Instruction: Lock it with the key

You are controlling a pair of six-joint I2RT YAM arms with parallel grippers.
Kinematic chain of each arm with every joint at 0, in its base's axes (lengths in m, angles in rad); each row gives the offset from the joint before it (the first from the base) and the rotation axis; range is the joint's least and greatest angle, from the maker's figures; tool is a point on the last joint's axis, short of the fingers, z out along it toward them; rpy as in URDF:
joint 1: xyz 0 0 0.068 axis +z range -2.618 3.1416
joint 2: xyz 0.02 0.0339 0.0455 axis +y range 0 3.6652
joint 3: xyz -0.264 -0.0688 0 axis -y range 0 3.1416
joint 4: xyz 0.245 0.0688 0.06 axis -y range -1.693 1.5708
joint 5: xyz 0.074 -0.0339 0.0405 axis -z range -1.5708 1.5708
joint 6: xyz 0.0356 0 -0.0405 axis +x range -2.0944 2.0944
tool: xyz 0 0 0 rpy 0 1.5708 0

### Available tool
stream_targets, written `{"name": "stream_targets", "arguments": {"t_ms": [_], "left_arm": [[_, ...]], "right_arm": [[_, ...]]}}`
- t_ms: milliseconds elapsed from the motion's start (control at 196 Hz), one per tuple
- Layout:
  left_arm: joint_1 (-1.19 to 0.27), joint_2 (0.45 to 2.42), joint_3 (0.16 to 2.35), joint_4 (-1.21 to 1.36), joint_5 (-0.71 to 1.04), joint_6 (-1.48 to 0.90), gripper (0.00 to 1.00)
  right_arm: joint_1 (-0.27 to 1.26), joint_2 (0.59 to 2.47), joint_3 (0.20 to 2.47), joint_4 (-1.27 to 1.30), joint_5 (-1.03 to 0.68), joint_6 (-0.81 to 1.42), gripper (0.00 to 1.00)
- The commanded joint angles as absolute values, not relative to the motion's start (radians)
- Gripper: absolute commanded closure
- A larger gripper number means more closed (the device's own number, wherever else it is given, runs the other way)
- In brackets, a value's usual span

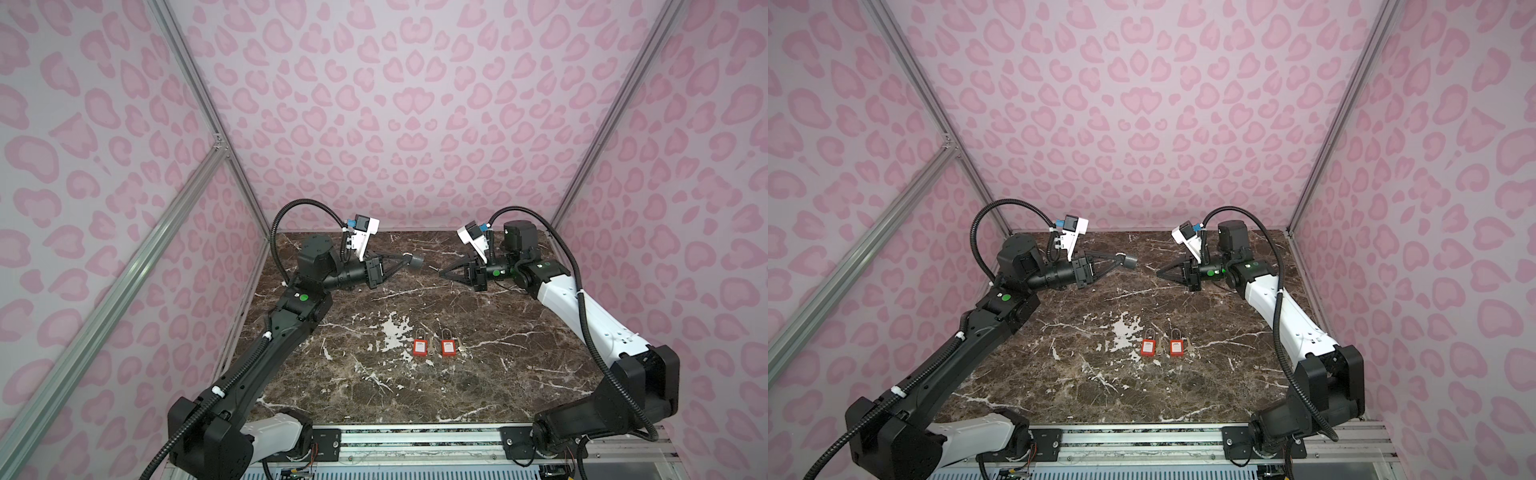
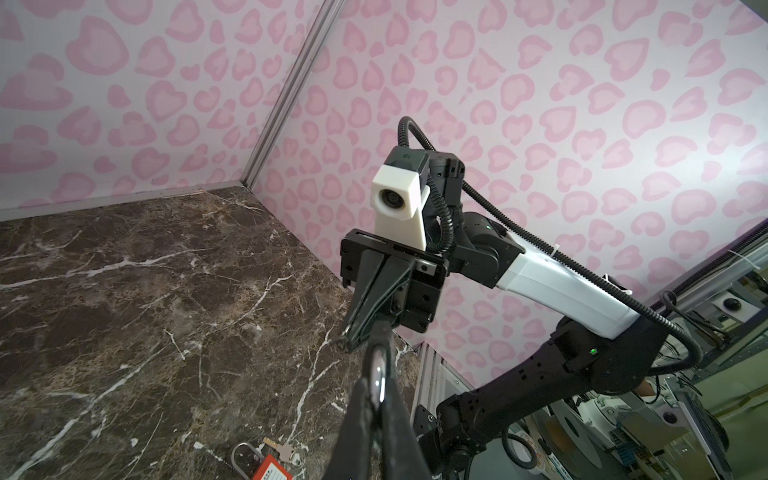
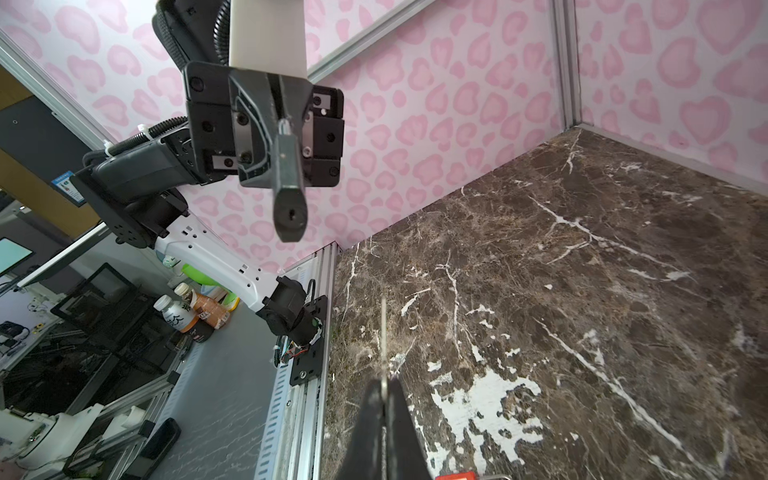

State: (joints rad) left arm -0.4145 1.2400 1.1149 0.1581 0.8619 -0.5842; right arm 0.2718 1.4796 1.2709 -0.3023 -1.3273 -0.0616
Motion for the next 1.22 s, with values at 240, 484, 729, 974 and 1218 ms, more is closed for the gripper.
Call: {"name": "stream_targets", "arguments": {"t_ms": [240,484,729,974,1218], "left_arm": [[-0.465,1.342,1.194,-0.048,0.828,-0.394,0.96],[-0.602,1.569,1.319,-0.279,0.765,-0.206,0.96],[-0.754,1.877,1.48,-0.406,0.701,-0.138,0.96],[-0.856,2.105,1.659,-0.533,0.673,-0.088,0.96],[-0.872,2.231,1.762,-0.566,0.686,-0.086,0.96]], "right_arm": [[0.181,1.311,1.043,-0.079,-0.931,0.248,1.0],[0.131,1.067,0.857,-0.113,-0.488,0.356,1.0],[0.082,0.911,0.78,-0.207,-0.282,0.317,1.0],[-0.042,0.873,0.763,-0.196,-0.317,0.331,1.0],[-0.071,0.861,0.754,-0.173,-0.372,0.337,1.0]]}}
